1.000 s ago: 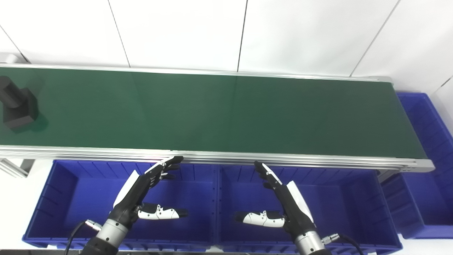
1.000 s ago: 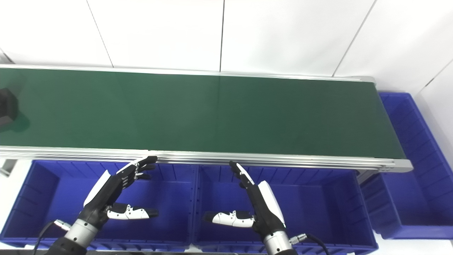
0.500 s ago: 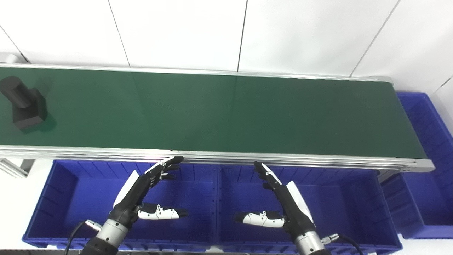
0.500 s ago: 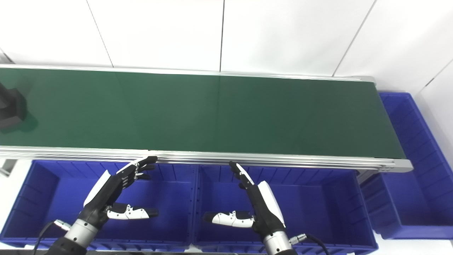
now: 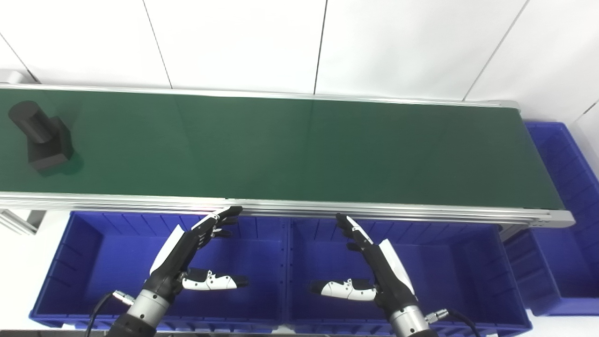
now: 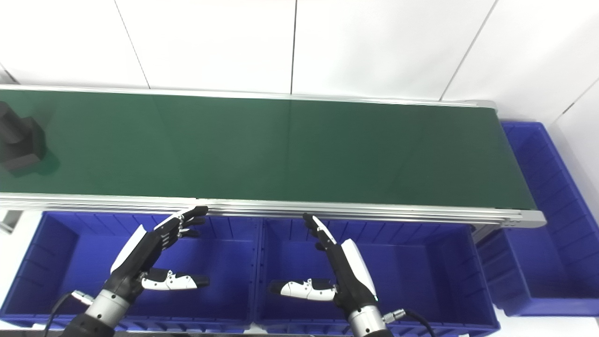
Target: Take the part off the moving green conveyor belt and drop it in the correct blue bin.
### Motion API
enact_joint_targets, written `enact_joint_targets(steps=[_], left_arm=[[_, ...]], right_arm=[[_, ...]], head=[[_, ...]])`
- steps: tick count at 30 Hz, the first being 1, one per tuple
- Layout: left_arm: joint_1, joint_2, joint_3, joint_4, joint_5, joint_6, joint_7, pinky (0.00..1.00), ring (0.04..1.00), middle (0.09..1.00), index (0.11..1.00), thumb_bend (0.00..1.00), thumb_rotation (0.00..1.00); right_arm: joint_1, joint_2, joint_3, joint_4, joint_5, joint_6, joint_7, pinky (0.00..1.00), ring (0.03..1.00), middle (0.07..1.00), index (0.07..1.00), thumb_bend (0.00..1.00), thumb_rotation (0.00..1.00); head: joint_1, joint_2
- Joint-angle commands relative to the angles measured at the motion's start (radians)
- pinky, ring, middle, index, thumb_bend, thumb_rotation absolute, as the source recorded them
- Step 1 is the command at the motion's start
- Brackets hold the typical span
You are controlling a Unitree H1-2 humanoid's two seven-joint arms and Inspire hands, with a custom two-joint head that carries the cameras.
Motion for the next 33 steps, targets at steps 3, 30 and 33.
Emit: enact_joint_targets(steps=[3, 30, 33], left_arm=[[-0.011, 0.007, 0.0, -0.017, -0.003, -0.032, 0.012, 0.75, 0.846, 0.882, 0.853, 0.83, 0.2], [-0.014, -0.102, -0.098, 0.154, 0.166, -0.133, 0.144, 0.78, 0.846, 0.87, 0.846, 0.89, 0.24], [-0.019, -0.102, -0.103, 0.174, 0.17, -0.154, 0.158, 0.78, 0.842, 0.868, 0.84, 0.89, 0.23]], right_arm=[[-0.006, 0.005, 0.002, -0.02, 0.001, -0.02, -0.013, 0.87, 0.919, 0.919, 0.939, 0.87, 0.39], [0.033, -0.112, -0.074, 0.073, 0.132, -0.175, -0.028, 1.0, 0.954, 0.927, 0.96, 0.78, 0.12], [0.034, -0.11, -0.077, 0.083, 0.133, -0.194, -0.03, 1.0, 0.954, 0.925, 0.959, 0.77, 0.09]], head=[[0.002, 0.001], [0.488, -0.271], [0.483, -0.282]])
